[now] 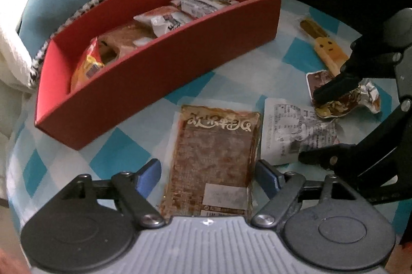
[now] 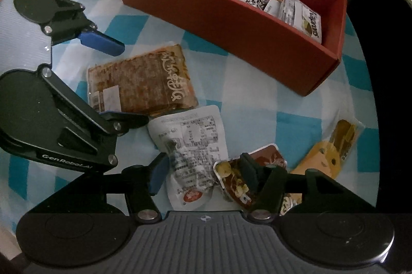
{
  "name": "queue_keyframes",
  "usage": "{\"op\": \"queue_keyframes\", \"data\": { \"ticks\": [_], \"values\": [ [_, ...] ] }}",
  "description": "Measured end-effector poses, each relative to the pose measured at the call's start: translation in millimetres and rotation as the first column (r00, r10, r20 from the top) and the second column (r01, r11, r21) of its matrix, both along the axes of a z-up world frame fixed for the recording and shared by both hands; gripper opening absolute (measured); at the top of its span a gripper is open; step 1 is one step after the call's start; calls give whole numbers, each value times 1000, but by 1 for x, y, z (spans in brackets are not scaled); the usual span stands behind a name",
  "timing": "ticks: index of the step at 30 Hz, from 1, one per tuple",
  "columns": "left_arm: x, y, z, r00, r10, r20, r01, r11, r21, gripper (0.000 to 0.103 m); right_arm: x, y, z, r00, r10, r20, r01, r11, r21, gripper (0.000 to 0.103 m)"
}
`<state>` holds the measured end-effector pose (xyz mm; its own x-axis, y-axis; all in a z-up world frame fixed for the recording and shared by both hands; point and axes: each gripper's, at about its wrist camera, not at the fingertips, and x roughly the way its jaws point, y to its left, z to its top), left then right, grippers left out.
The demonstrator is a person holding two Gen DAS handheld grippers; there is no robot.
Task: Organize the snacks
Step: 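Grasp the brown cracker slab with the left tool while the right tool grasps the white packet, then lift the cracker slab and white packet off the tablecloth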
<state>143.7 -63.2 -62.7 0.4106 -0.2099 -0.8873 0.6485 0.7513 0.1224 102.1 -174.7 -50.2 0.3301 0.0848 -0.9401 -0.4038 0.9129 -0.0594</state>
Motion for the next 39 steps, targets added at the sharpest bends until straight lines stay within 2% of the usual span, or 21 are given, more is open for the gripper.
{"op": "queue_keyframes", "data": {
  "ticks": [2, 3, 5, 6, 7, 9, 10, 14, 15, 17, 19, 21, 23, 25, 27, 29, 33, 34, 36, 37, 39],
  "values": [
    [2, 1, 1, 1000, 12, -6, -12, 1000, -3, 71, 0, 2, 1, 1000, -23, 2, 23, 1000, -1, 57],
    [2, 2, 2, 1000, 12, -8, -12, 1000, -5, 67, -1, 3, 4, 999, -37, 6, 37, 999, 4, 45],
    [-3, 3, 6, 1000, -3, -7, 3, 1000, 1, 56, -2, 1, 13, 997, -79, -1, 79, 996, 35, 29],
    [-5, 4, 7, 1000, -12, -11, 11, 1000, 0, 42, -2, -1, 15, 995, -97, -5, 97, 994, 46, 26],
    [-7, 6, 9, 1000, -16, -15, 16, 1000, -2, 33, -2, -2, 15, 994, -113, -8, 114, 992, 51, 26],
    [-10, 12, 13, 999, -2, -40, 2, 1000, -7, 25, -7, -4, 14, 992, -125, -15, 125, 991, 50, 26],
    [-10, 18, 15, 998, 12, -56, -13, 1000, -14, 24, -9, -3, 13, 992, -125, -19, 126, 991, 49, 24],
    [-11, 34, 18, 997, 45, -62, -47, 998, -30, 25, -18, -2, 12, 992, -125, -34, 127, 990, 60, 23],
    [-11, 34, 20, 998, 37, -51, -39, 999, -35, 28, -15, -1, 10, 993, -110, -37, 112, 993, 50, 24],
    [-10, 30, 24, 1000, 1, -14, -1, 999, -35, 46, -13, 2, 11, 993, -116, -24, 117, 991, 57, 29],
    [-7, 21, 27, 998, -53, 29, 54, 998, -32, 75, -16, 7, 10, 994, -105, -31, 107, 993, 44, 38],
    [-5, 14, 26, 994, -88, 66, 89, 996, -25, 79, -17, 10, 5, 995, -99, -27, 99, 995, 24, 50],
    [3, 7, 15, 994, -96, 52, 96, 995, 8, 79, -18, 11, 2, 996, -91, -17, 91, 996, 12, 54],
    [12, 5, 1, 996, -86, 25, 86, 996, 29, 85, -15, 10, -3, 995, -95, -19, 95, 995, -4, 57],
    [20, 10, -5, 998, -60, -15, 59, 998, -28, 85, -13, 5, -3, 994, -108, -28, 108, 994, 11, 54],
    [26, 13, -6, 997, -10, -76, 4, 998, -70, 79, -12, 1, -1, 992, -119, -32, 120, 992, 31, 48],
    [17, 12, -1, 998, 6, -68, -12, 997, -79, 63, -9, -6, 4, 989, -146, -39, 148, 986, 78, 35],
    [16, 12, 1, 997, 26, -74, -31, 997, -72, 63, -8, -8, 5, 987, -155, -38, 158, 984, 82, 32],
    [13, 14, 3, 996, 45, -81, -51, 996, -72, 62, -7, -11, 10, 985, -169, -30, 171, 980, 100, 16],
    [13, 15, 4, 995, 51, -81, -56, 996, -71, 62, -6, -13, 13, 984, -178, -29, 180, 977, 112, 11],
    [12, 18, 8, 995, 65, -70, -70, 995, -71, 62, -4, -17, 14, 980, -196, -31, 198, 972, 123, 8]
  ]
}}
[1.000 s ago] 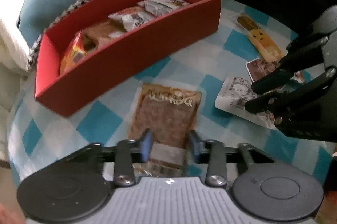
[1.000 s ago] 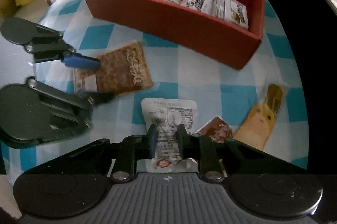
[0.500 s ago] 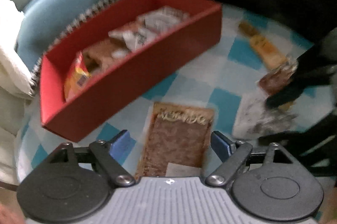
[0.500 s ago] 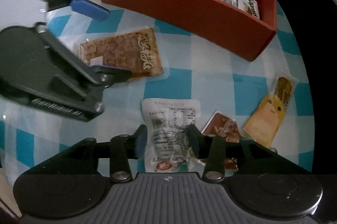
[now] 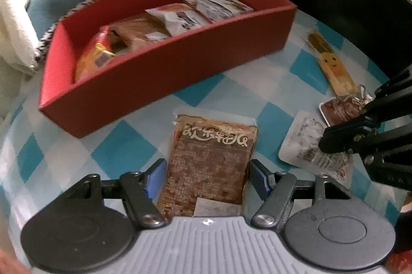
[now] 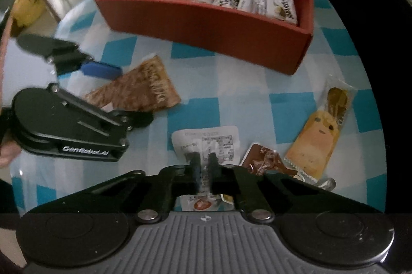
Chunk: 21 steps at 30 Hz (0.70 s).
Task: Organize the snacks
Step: 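Lift the cracker slab and white packet off the tablecloth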
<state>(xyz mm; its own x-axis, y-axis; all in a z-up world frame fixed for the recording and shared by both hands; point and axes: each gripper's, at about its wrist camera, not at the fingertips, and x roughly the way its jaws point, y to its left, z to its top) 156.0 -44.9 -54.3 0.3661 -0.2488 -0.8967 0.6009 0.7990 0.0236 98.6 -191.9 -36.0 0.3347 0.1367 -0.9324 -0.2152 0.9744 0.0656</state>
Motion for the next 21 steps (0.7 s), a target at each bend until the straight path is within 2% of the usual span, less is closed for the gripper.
{"op": "queue_keyframes", "data": {
  "ticks": [5, 7, 10, 11, 14, 15, 17, 19, 21],
  "values": [
    [4, 18, 16, 998, 61, 22, -60, 997, -49, 62, 3, -2, -4, 1000, -4, 3, 4, 1000, -10, 8],
    [7, 25, 21, 996, 86, 25, -84, 994, -67, 62, 2, -3, -2, 1000, 5, -4, -5, 1000, 7, 15],
    [11, 30, 25, 994, 108, 24, -106, 991, -83, 62, -3, 0, 0, 999, 38, 17, -38, 999, 8, 41],
    [11, 31, 26, 994, 110, 22, -108, 990, -90, 62, -2, 1, -3, 999, 42, 8, -42, 999, 2, 59],
    [11, 30, 26, 994, 108, 13, -106, 990, -96, 62, 0, 11, -17, 997, 70, -12, -70, 996, -47, 57],
    [11, 29, 25, 995, 103, 11, -101, 990, -95, 62, 0, 14, -20, 997, 72, 3, -72, 995, -76, 63],
    [9, 30, 26, 995, 98, 11, -97, 991, -97, 62, 4, 18, -24, 995, 100, 26, -97, 990, -98, 65],
    [9, 30, 27, 995, 98, 11, -97, 990, -101, 62, 7, 16, -23, 997, 71, 19, -69, 994, -87, 61],
    [8, 32, 29, 995, 101, 14, -99, 990, -102, 62, 5, 15, -19, 998, 62, 12, -61, 995, -75, 43]
  ]
}}
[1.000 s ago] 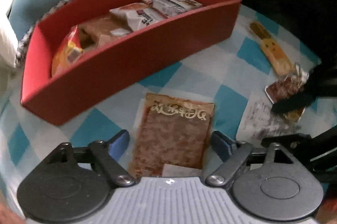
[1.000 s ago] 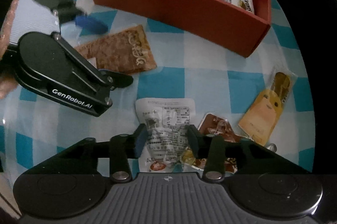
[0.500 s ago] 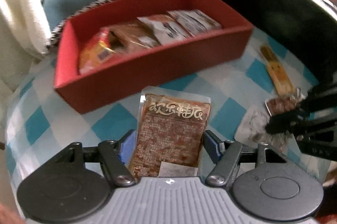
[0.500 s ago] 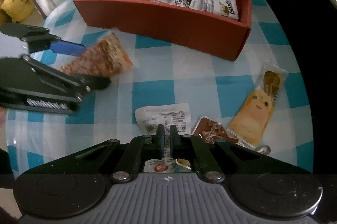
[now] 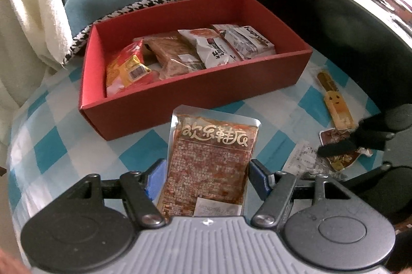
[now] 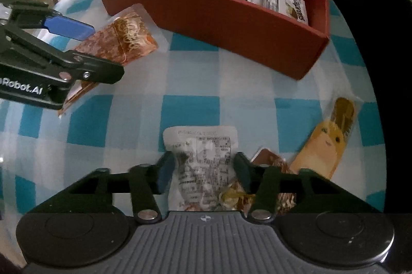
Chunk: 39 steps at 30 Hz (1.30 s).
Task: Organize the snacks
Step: 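Lift the cracker slab and white packet off the tablecloth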
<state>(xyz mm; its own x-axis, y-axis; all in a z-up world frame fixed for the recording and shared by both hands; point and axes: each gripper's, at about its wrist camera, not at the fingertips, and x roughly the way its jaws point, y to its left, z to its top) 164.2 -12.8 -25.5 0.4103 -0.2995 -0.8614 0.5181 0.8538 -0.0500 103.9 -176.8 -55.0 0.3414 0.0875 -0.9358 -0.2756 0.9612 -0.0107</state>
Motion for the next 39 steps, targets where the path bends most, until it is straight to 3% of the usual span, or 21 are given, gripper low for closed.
{"op": "queue_keyframes", "data": {
  "ticks": [5, 6, 7, 10, 13, 15, 16, 18, 22, 23, 25, 27, 28, 33, 36, 39],
  "values": [
    [2, 7, 5, 1000, 19, -2, -19, 1000, -22, 62, -8, -8, 11, 1000, -31, -1, 31, 998, 54, 26],
    [2, 8, 6, 1000, 23, 1, -23, 999, -25, 62, -9, -10, 14, 999, -38, 0, 38, 997, 65, 9],
    [1, 8, 8, 1000, 24, 3, -24, 999, -29, 62, -9, -10, 17, 999, -49, 1, 49, 995, 82, 1],
    [1, 11, 11, 1000, 27, 11, -27, 999, -35, 62, -8, -18, 23, 995, -99, 3, 98, 985, 140, 2],
    [0, 14, 14, 999, 30, 11, -29, 998, -47, 62, -11, -11, 26, 998, -63, 11, 62, 993, 102, 15],
    [0, 16, 15, 999, 33, 12, -32, 998, -49, 62, -14, -9, 24, 999, -36, 24, 34, 997, 73, 32],
    [-1, 17, 16, 999, 34, 11, -33, 998, -53, 62, -14, -9, 22, 999, -39, 3, 39, 997, 67, 34],
    [-1, 19, 17, 999, 34, 11, -33, 998, -57, 62, -20, -8, 21, 999, -23, -22, 25, 994, 105, 45],
    [0, 21, 18, 999, 39, 9, -38, 997, -61, 63, -23, -14, 16, 997, -61, -41, 67, 984, 166, 50],
    [0, 20, 18, 999, 41, 7, -40, 997, -62, 63, -23, -12, 14, 999, -35, -31, 39, 987, 153, 49],
    [0, 20, 17, 999, 44, 5, -43, 997, -64, 63, -20, -2, 7, 1000, 26, 3, -26, 999, 36, 52],
    [-1, 19, 17, 999, 40, 6, -40, 997, -58, 63, -14, 0, -3, 998, 54, -12, -54, 998, 24, 71],
    [-2, 19, 16, 999, 35, 6, -34, 998, -57, 63, -13, 2, -4, 996, 87, -12, -86, 996, 30, 73],
    [1, 21, 14, 999, 36, -3, -36, 998, -54, 63, -36, 15, -7, 991, 133, -31, -134, 991, -29, 69],
    [3, 20, 14, 999, 40, -6, -40, 997, -60, 63, -41, 12, -9, 989, 147, -27, -147, 989, -9, 67],
    [-1, 18, 14, 999, 33, 1, -33, 998, -59, 63, -38, 7, -7, 996, 76, -38, -76, 997, 3, 65]
  ]
}}
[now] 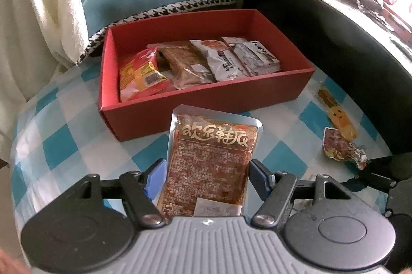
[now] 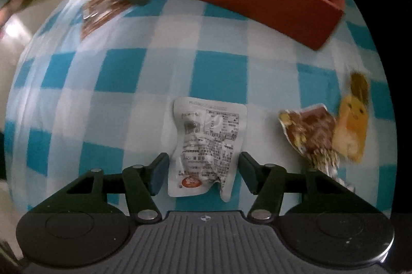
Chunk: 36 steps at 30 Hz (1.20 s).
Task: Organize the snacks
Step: 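Lift the cracker slab and white packet off the tablecloth, then carry the cracker slab and white packet over the red box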
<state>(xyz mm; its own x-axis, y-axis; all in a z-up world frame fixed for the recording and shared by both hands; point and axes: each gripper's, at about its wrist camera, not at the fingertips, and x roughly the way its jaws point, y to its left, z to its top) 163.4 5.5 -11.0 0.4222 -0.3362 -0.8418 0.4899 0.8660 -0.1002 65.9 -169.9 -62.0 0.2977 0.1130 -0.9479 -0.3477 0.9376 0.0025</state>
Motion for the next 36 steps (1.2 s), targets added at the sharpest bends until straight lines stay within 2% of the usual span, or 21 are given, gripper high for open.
{"op": "queue_keyframes", "data": {
  "ticks": [2, 4, 7, 12, 19, 27, 36],
  "values": [
    [-3, 0, 1, 1000, -7, 6, 7, 1000, 0, 63, -5, 7, 0, 1000, 12, 9, -11, 999, -41, 65],
    [-3, 0, 1, 1000, -9, 4, 9, 1000, -2, 63, -8, 8, 0, 1000, -7, 1, 7, 1000, -29, 64],
    [-1, 0, 3, 1000, -5, 3, 5, 1000, -10, 63, -5, 2, 10, 998, -62, 24, 61, 997, 36, 64],
    [-2, -1, 10, 999, 7, 32, -6, 1000, -30, 63, 5, -15, 43, 978, -170, 121, 151, 977, 153, 64],
    [1, -5, 13, 999, 27, 42, -26, 999, -33, 63, 22, -27, 76, 943, -238, 232, 179, 952, 249, 64],
    [5, -18, 26, 992, 57, 117, -53, 998, -35, 63, 42, -37, 100, 904, -297, 308, 210, 935, 286, 64],
    [19, -31, 38, 975, 95, 201, -96, 995, -6, 63, 64, -30, 112, 886, -292, 360, 191, 937, 291, 64]
  ]
}}
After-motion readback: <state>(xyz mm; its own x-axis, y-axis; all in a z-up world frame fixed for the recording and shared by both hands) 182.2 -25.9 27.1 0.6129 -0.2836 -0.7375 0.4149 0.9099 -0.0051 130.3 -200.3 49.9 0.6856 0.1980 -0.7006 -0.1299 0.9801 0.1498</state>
